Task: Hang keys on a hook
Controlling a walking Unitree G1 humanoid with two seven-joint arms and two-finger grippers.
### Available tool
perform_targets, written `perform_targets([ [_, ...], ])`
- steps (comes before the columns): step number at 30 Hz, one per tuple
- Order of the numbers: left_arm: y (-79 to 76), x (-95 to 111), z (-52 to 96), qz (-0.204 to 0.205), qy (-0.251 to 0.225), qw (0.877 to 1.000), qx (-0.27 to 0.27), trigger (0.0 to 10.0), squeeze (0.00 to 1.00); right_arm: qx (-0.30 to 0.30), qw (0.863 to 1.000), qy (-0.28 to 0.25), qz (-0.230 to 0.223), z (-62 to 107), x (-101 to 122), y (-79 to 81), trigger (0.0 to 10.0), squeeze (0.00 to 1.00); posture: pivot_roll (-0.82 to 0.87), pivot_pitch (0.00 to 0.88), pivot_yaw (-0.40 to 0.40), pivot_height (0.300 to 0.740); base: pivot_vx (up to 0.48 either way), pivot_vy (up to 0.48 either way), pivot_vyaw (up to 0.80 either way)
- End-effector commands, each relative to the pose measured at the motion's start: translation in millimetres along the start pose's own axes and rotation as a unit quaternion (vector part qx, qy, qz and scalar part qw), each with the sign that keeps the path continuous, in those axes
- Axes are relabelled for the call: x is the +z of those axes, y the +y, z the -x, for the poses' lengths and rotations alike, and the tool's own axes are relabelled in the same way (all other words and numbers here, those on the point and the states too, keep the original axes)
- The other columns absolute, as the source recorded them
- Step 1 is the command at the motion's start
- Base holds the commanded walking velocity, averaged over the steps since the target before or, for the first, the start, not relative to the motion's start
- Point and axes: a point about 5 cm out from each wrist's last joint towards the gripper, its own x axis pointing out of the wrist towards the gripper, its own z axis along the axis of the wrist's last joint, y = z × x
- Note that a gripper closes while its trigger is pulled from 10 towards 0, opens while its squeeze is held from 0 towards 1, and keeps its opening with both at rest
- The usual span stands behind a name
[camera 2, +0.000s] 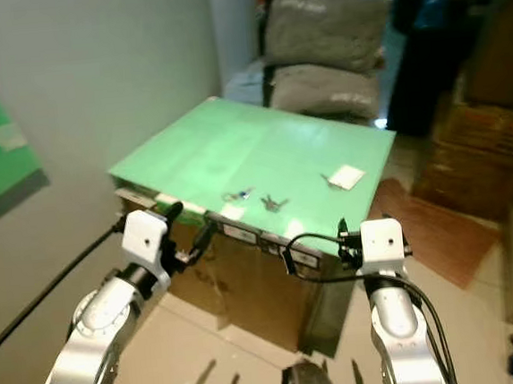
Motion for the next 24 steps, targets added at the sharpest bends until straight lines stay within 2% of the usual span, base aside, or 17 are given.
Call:
perform_targets([
  [1, 1.9, 0.8, -2.6, -0.003, -0.001, 1.000, 0.004, 10.0, 0.00, 0.006, 1.000, -0.005, -0.004, 0.4, 3.1, 2.5, 10.0, 0.00, -0.08, 0.000, 0.027, 0.661, 0.000, 0.000, -0.63],
  [3, 1.8, 1.1, -2.9, 0.001, -0.005, 1.000, 0.003, 10.0, 0.00, 0.007, 1.000, -0.003, -0.003, 0.4, 2.5, 3.1, 10.0, 0.00, -0.08, 0.000, 0.028, 0.661, 0.000, 0.000, -0.63],
  [13, 3.0, 3.7, -7.5, 0.005, -0.014, 1.000, 0.015, 10.0, 0.00, 0.030, 0.999, -0.016, 0.005, 1.0, 6.4, 11.6, 10.0, 0.00, -0.09, 0.000, 0.030, 0.661, 0.480, 0.000, 0.00],
  [24, 1.2, 4.7, -8.6, -0.004, -0.018, 1.000, 0.010, 10.0, 0.00, 0.031, 0.999, -0.009, 0.002, -0.5, 4.1, 11.0, 10.0, 0.00, -0.09, 0.000, 0.031, 0.661, 0.457, 0.000, 0.00],
])
